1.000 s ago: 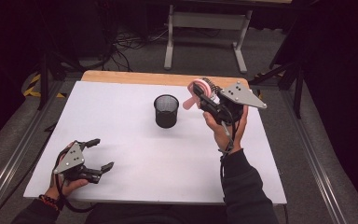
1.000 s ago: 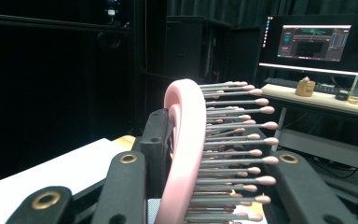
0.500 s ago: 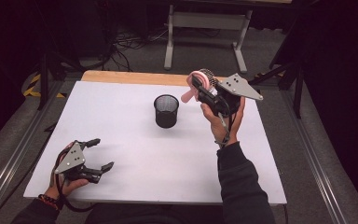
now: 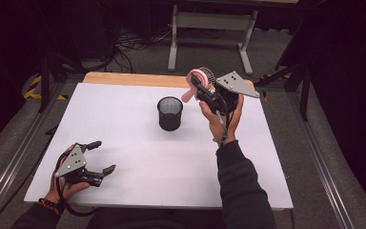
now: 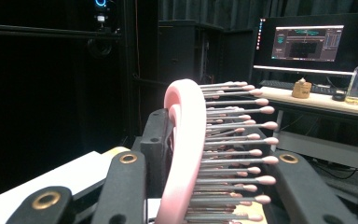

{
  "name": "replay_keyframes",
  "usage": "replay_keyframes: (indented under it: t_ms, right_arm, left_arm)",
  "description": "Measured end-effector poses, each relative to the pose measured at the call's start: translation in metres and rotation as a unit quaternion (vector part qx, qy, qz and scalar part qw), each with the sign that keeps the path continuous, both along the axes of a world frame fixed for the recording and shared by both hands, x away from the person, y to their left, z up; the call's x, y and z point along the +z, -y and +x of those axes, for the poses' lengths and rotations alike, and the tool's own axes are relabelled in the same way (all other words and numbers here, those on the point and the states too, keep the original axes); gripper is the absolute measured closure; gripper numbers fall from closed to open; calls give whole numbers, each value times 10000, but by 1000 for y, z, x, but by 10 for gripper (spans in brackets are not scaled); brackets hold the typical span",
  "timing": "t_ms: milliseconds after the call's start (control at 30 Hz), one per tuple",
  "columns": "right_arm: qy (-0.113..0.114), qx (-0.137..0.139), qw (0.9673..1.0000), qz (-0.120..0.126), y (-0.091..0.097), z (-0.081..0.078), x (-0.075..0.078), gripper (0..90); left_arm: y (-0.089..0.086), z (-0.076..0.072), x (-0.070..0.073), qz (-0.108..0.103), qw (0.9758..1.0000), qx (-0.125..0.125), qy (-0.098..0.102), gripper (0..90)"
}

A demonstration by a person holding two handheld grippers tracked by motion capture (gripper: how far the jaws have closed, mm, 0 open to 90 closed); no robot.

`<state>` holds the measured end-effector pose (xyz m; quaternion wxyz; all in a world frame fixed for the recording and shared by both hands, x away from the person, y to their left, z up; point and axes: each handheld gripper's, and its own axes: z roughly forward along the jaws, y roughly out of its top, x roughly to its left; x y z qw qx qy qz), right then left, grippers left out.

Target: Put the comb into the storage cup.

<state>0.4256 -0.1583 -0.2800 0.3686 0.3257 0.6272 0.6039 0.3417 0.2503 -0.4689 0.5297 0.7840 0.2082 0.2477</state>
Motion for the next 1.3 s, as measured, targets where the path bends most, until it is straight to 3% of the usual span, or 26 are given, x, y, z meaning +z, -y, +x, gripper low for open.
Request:
replay_keyframes:
  t_ms: [467, 567, 600, 800, 833, 900, 1033, 1300]
  right_arm:
    - [-160, 83, 9998, -44, -22, 15, -11, 626]
    - [-185, 124, 9998, 0, -24, 16, -14, 626]
    - [-238, 167, 9995, 123, -27, 16, -14, 627]
    - [-343, 234, 9990, 173, -31, 17, -20, 626]
    - [-345, 233, 9991, 12, -31, 18, -22, 626]
    - [-395, 237, 9989, 119, -33, 18, -23, 626]
    - [-470, 274, 9985, -4, -35, 21, -30, 626]
    - [-660, 310, 9973, 65, -38, 25, -42, 626]
  left_arm:
    - [0, 1, 0, 16, 10000, -8, -12, 75]
    - [0, 0, 0, 11, 10000, -9, -3, 75]
    - [0, 1, 0, 8, 10000, -9, -3, 75]
    - [0, 1, 0, 13, 10000, -12, -9, 75]
    - [0, 1, 0, 11, 10000, -16, -13, 75]
    - [1, 1, 0, 36, 10000, -35, -21, 75]
    - [1, 1, 0, 40, 10000, -38, -20, 75]
    - [2, 1, -1, 68, 10000, -60, -32, 75]
